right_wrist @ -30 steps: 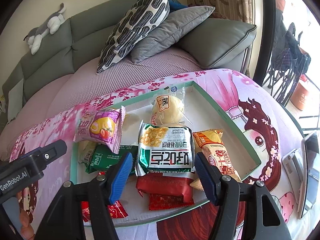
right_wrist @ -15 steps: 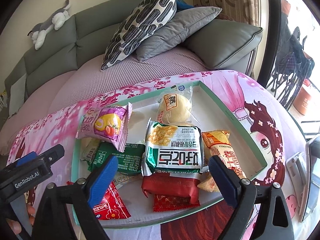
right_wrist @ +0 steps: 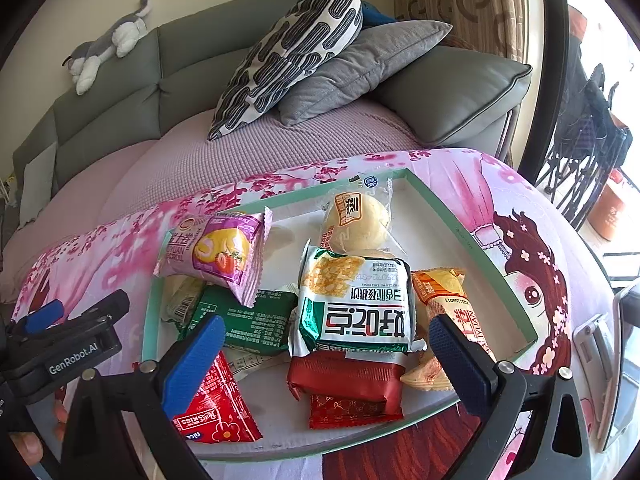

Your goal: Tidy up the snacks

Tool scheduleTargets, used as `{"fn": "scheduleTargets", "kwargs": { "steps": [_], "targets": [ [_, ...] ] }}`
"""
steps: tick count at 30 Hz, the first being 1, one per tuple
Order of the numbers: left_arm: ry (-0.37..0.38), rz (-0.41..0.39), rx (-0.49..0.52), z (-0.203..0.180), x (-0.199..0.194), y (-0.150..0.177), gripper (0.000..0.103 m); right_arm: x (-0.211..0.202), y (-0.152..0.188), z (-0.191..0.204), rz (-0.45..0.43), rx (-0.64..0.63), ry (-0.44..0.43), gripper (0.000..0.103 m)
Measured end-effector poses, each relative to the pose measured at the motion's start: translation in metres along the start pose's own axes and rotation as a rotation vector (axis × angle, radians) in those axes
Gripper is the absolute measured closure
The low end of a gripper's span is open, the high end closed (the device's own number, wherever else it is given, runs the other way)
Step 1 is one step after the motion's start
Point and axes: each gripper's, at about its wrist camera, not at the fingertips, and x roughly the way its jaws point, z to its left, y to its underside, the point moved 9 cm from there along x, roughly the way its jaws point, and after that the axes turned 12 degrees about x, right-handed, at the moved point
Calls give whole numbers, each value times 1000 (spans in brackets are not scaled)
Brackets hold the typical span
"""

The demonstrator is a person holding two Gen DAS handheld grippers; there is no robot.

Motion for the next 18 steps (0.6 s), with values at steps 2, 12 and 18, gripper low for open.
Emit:
{"fn": "scheduleTargets", "kwargs": {
  "steps": [2,12,18],
  "targets": [
    [-2,-2,2,0,-2,2,1,-1,0,0,-1,-1,3,0],
    [-135,59,-25,21,-9,27,1,-5,4,8,-3,-22,4,0],
    [-163,82,-21,34,-13,43,1,-8,10,16,2,-45,-6,0]
  ]
}}
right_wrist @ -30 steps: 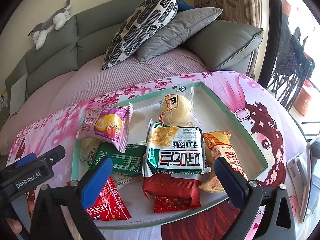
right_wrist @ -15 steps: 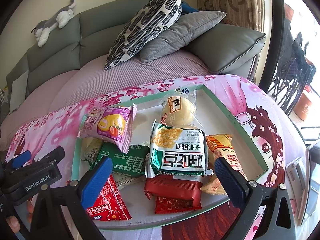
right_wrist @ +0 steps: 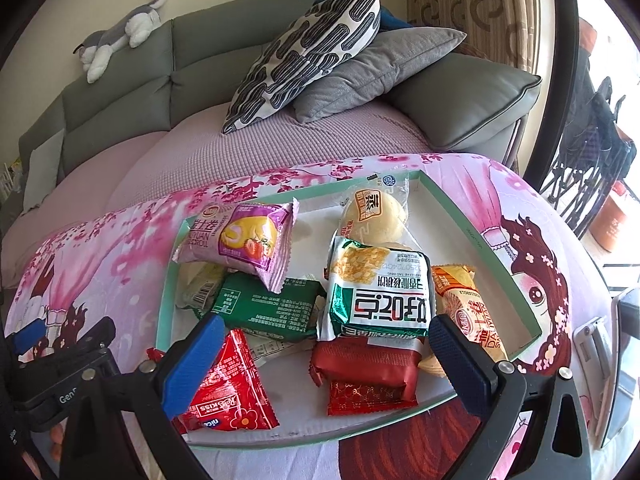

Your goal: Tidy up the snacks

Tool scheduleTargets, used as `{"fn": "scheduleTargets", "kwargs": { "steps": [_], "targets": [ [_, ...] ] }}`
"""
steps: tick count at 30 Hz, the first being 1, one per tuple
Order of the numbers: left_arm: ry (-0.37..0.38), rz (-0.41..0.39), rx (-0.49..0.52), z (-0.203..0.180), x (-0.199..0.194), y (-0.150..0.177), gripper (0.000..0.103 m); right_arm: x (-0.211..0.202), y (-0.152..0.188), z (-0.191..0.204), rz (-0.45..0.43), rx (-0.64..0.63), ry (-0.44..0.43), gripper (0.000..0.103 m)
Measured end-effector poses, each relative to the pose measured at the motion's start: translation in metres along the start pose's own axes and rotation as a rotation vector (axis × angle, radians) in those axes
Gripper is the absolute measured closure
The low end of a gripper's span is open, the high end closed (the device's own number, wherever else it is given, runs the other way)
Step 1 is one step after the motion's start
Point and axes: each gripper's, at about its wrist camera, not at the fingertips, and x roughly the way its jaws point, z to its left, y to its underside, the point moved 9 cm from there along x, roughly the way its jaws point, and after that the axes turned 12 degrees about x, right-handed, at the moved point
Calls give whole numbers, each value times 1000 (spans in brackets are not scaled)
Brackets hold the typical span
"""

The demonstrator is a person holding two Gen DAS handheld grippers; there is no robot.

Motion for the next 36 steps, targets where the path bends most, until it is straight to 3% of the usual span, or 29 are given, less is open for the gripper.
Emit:
{"fn": "scheduleTargets", "kwargs": {
  "steps": [16,36],
  "targets": [
    [-16,50,7,35,-13,57,1,-17,37,34,26,-100,-27,0],
    [32,50,7,43,-36,97,1,-47,80,34,53,-111,-36,0]
  ]
}}
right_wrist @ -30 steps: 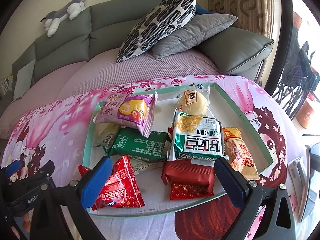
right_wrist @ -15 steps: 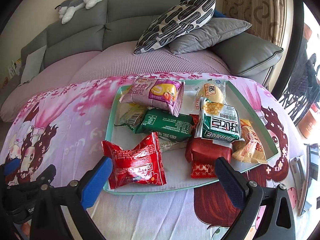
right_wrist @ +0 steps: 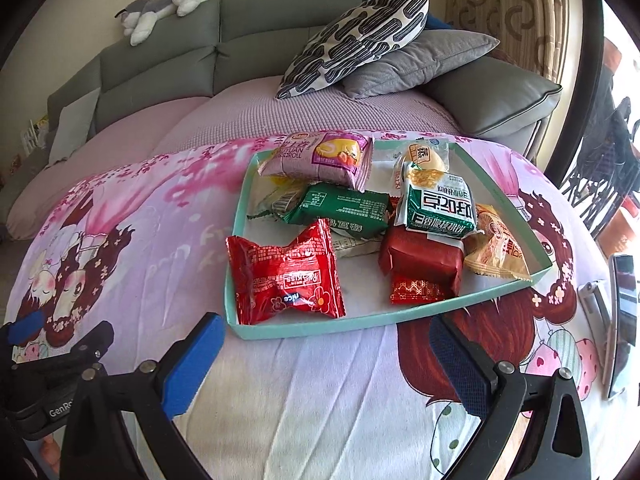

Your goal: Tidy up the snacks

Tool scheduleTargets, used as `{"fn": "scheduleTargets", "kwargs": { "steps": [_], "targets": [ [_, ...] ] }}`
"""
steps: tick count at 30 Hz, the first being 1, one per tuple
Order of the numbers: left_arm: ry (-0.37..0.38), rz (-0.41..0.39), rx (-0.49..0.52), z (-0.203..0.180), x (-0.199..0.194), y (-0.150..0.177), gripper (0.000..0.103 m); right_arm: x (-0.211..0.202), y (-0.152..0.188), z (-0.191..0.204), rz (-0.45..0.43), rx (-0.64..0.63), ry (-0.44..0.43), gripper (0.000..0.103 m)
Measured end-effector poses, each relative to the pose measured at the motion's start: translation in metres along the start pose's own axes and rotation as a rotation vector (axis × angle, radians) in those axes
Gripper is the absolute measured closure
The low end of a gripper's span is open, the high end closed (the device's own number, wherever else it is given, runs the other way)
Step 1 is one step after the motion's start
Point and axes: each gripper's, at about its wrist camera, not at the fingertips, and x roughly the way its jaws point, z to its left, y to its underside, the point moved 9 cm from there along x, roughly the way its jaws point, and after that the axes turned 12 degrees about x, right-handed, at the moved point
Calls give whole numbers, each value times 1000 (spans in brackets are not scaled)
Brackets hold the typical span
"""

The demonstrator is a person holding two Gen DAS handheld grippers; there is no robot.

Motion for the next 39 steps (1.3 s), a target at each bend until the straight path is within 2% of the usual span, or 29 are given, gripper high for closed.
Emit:
{"fn": "scheduleTargets", "kwargs": {
  "steps": [5,18,39],
  "targets": [
    [8,17,-12,4,2,10,1,-5,7,-5,0,4,6,0],
    [23,-6,-32,9,-8,20,1,-12,32,-9,23,-28,2,0],
    [45,20,-18,0,7,20,1,-2,24,-3,4,-44,5,0]
  ]
}}
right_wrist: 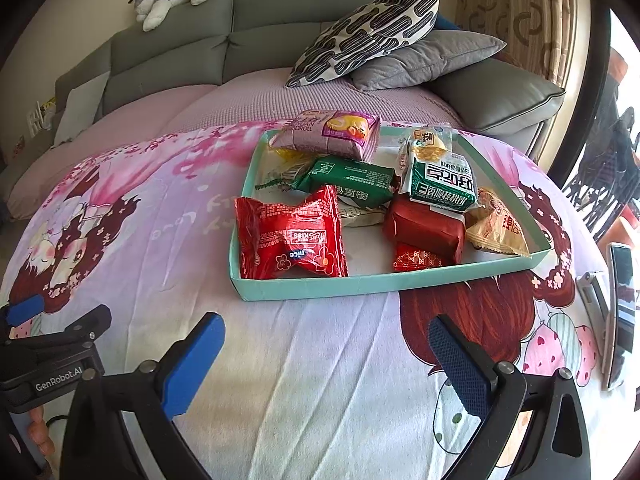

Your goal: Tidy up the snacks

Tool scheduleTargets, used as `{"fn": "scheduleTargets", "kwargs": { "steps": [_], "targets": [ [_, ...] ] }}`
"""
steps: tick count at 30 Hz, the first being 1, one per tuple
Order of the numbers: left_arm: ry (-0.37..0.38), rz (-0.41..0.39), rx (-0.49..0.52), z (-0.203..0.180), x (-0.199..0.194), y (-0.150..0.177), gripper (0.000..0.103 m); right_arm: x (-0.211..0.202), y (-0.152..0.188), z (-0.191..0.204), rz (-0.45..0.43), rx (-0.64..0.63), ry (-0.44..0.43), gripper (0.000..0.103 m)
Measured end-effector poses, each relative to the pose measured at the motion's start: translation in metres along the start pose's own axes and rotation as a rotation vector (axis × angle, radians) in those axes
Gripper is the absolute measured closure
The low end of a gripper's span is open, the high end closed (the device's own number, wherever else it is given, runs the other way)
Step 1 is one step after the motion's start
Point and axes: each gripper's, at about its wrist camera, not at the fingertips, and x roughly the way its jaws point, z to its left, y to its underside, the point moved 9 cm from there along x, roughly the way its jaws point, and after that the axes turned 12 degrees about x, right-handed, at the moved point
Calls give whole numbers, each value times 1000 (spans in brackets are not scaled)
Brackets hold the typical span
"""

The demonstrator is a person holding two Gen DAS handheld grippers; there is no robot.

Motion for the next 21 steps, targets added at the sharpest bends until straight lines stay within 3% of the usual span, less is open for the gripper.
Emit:
{"fn": "scheduleTargets", "kwargs": {
  "steps": [21],
  "targets": [
    [28,33,12,-10,14,-2,1,11,-2,-9,12,19,28,0]
  ]
}}
